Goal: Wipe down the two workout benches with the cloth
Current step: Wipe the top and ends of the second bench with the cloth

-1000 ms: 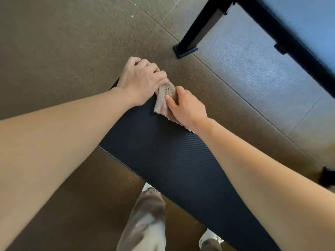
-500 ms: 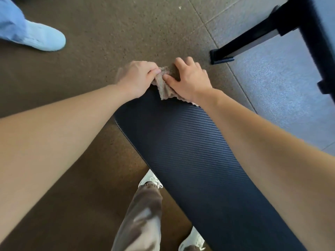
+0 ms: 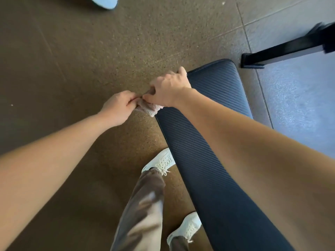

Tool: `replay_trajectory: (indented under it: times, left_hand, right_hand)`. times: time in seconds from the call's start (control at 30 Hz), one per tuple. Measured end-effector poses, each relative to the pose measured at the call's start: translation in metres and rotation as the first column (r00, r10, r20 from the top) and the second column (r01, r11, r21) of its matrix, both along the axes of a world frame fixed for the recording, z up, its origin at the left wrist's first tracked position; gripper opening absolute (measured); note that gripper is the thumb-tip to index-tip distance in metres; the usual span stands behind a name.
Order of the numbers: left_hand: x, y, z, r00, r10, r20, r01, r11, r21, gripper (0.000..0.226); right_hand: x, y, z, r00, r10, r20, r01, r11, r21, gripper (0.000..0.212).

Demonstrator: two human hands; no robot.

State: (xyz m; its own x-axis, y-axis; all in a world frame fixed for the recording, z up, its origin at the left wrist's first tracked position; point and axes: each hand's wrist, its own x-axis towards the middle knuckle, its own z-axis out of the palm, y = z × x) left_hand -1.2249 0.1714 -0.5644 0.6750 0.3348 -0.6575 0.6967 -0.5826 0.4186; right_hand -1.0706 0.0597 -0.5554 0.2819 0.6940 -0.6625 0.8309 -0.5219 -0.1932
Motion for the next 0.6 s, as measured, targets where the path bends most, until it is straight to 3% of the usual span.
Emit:
replay_trajectory:
  times: [0.13,0.23,0.4,0.5,0.6]
  left_hand:
    - [-0.024,-0.019,0.001,0.995,0.1,-0.03,-0.102,0.992,-0.072,0.03]
    - [-0.035,-0.034,0.001,0.971,0.239,-0.024,-0.24,0.957,-0.165,0.029]
    - [-0.058,-0.061,0.003,0.799,0.601,-0.031,-0.571,0.742,-0.351,0.038]
    - [-0.059,-0.071,0.009,0.679,0.734,-0.025,-0.68,0.616,-0.398,0.037]
    - [-0.047,-0.084,0.017,0.616,0.782,-0.089,-0.694,0.487,-0.531,0.031]
  right_hand:
    - [-0.031,-0.001,-0.002,0.997,0.004,0.08,-0.009,0.998,0.056,0.039]
    - [-0.053,-0.018,-0.004,0.986,0.017,0.167,-0.047,0.982,0.183,0.054]
    - [-0.089,-0.058,-0.016,0.965,-0.038,0.261,-0.053,0.941,0.335,0.086]
    - [-0.112,-0.083,-0.023,0.951,-0.137,0.276,0.017,0.917,0.398,0.083]
    - [-0.133,-0.107,-0.024,0.939,-0.228,0.258,0.102,0.9,0.424,0.079]
